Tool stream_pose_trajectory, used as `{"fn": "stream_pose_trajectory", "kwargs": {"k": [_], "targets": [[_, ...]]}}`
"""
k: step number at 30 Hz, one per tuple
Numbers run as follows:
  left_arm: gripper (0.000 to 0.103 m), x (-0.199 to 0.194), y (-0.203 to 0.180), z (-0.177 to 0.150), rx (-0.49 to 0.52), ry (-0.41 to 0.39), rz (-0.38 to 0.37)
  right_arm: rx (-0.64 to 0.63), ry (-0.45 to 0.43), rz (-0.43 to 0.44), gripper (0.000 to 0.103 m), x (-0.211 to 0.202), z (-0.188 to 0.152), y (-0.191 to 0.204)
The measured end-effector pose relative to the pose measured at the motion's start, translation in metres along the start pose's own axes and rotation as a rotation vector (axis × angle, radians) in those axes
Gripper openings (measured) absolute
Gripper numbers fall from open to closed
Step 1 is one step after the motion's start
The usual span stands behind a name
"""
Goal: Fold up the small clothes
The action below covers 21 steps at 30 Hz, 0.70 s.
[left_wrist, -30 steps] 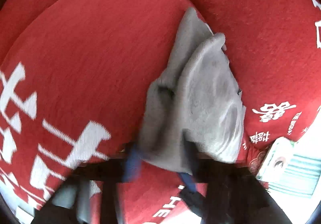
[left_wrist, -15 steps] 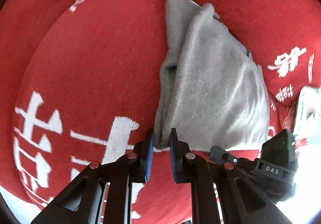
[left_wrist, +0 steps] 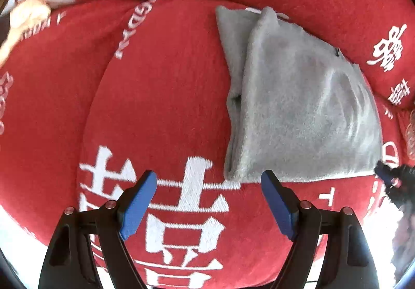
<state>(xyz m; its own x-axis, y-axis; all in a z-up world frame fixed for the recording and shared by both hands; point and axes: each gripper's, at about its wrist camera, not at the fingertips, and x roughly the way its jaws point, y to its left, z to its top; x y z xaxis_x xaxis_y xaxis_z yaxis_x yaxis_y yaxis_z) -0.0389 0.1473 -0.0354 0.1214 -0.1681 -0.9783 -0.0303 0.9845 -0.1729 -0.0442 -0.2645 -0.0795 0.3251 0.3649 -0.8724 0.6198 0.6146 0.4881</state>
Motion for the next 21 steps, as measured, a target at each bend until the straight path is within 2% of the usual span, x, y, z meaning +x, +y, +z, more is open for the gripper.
{"fn": "stream_pose_trajectory", "kwargs": {"k": [2,4,5,6,8,10,14,16,18,20,21], "targets": [[0.083,0.001,-0.004,0.004,0.009,-0.002,0.033,-0.037,-0.027,-0.066,0.018,-0.003,0.018,-0.007],[0.083,0.008,-0.003,0.008,-0.007,0.033,0.039,-0.059,-0.019,-0.120,0.018,0.002,0.028,-0.015],[0.083,0.014,-0.004,0.010,-0.019,0.061,0.028,-0.060,0.001,-0.167,0.010,0.008,0.032,-0.021],[0.083,0.017,-0.006,0.012,-0.025,0.073,0.023,-0.054,0.003,-0.168,0.007,0.009,0.032,-0.029],[0.082,0.015,-0.010,0.013,-0.025,0.077,0.008,-0.026,-0.006,-0.151,0.007,0.004,0.030,-0.039],[0.083,0.013,-0.014,0.015,-0.018,0.080,-0.009,-0.004,-0.007,-0.167,0.012,-0.004,0.027,-0.047],[0.083,0.008,-0.023,0.019,-0.017,0.078,-0.038,-0.002,0.037,-0.098,0.015,-0.008,0.005,-0.036],[0.083,0.008,-0.026,0.021,-0.017,0.075,-0.040,-0.022,0.067,-0.069,0.021,-0.007,-0.004,-0.030],[0.083,0.009,-0.029,0.023,-0.017,0.078,-0.036,-0.052,0.107,-0.037,0.033,0.001,-0.018,-0.017],[0.083,0.009,-0.030,0.023,-0.012,0.076,-0.030,-0.084,0.144,0.002,0.039,0.010,-0.031,-0.004],[0.083,0.008,-0.030,0.023,-0.010,0.076,-0.030,-0.095,0.157,0.017,0.039,0.013,-0.035,0.001]]}}
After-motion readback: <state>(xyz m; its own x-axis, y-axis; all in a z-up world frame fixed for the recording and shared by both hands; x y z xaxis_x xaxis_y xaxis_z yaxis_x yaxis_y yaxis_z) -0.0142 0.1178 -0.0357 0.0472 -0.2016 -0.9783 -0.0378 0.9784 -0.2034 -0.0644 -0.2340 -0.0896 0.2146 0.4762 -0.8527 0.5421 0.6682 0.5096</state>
